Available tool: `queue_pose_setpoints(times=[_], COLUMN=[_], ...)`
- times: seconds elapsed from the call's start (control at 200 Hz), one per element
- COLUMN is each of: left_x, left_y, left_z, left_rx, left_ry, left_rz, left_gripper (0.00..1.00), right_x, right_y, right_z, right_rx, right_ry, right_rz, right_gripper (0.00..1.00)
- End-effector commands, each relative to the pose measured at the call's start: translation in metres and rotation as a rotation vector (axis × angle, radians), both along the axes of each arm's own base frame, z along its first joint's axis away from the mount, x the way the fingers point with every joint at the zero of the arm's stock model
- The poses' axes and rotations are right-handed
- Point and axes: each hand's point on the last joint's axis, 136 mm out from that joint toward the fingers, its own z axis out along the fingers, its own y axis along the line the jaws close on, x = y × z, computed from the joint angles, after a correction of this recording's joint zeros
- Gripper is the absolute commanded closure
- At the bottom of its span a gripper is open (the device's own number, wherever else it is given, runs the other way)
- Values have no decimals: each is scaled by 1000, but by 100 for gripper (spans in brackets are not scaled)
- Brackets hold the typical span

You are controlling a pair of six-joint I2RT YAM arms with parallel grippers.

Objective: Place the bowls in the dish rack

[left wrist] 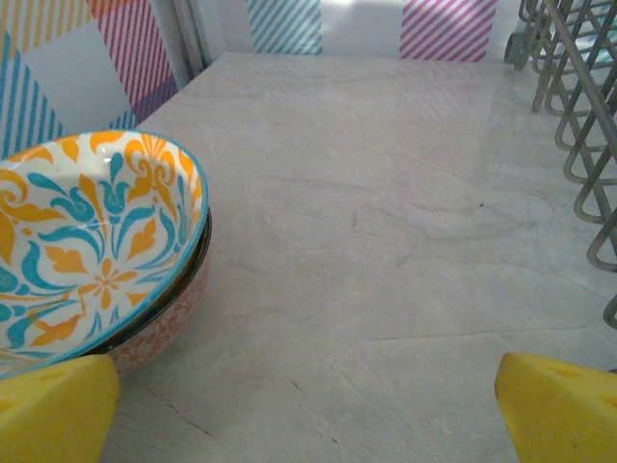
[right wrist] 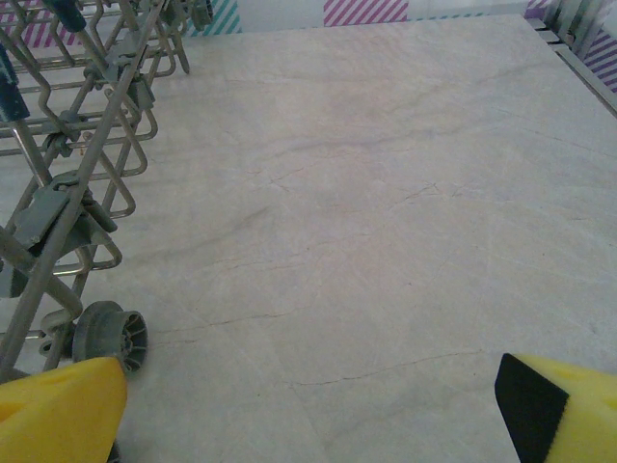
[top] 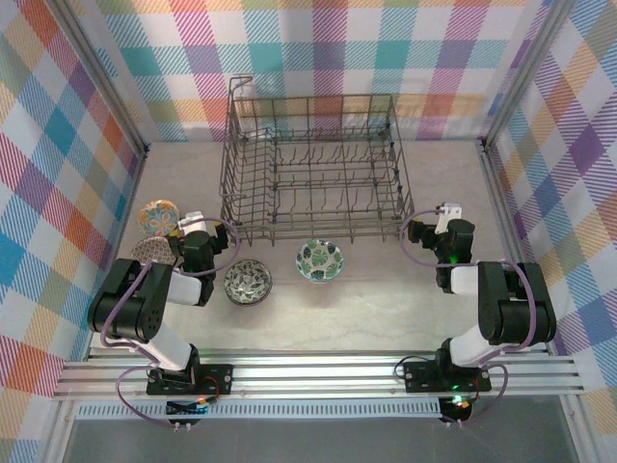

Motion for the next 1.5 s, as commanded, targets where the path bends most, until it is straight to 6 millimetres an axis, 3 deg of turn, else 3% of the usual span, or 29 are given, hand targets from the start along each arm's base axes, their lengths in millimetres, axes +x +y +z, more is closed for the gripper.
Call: queue_pose_setpoints(times=[0.0, 0.485, 0.725, 0.935, 1.135, 1.255, 1.395, 1.495], left_x=[8, 7, -4, -21, -64, -91, -123, -138], left_y=[-17, -14, -9, 11, 33, 21, -21, -48], left_z=[-2, 0, 14, 61, 110, 142, 152, 144], left_rx=[-49, -52, -87, -100, -150, -314, -534, -639], left_ry=[16, 5, -46, -81, -16, -4, 43, 125], left_rz=[-94, -79, -88, 10, 163, 132, -53, -147], left_gripper=[0, 0, 0, 0, 0, 0, 13, 20], right_x=[2, 2, -6, -31, -73, -96, -122, -135], right_y=[31, 24, 15, 18, 11, 15, 43, 73], right_z=[4, 6, 41, 72, 97, 119, 135, 129], right_rx=[50, 51, 48, 115, 143, 201, 293, 390], right_ry=[-14, -16, -14, -4, -7, -26, 11, 101], right_rz=[124, 80, 28, 19, -35, -35, 99, 240], right_gripper=[1, 1, 1, 1, 1, 1, 2, 8])
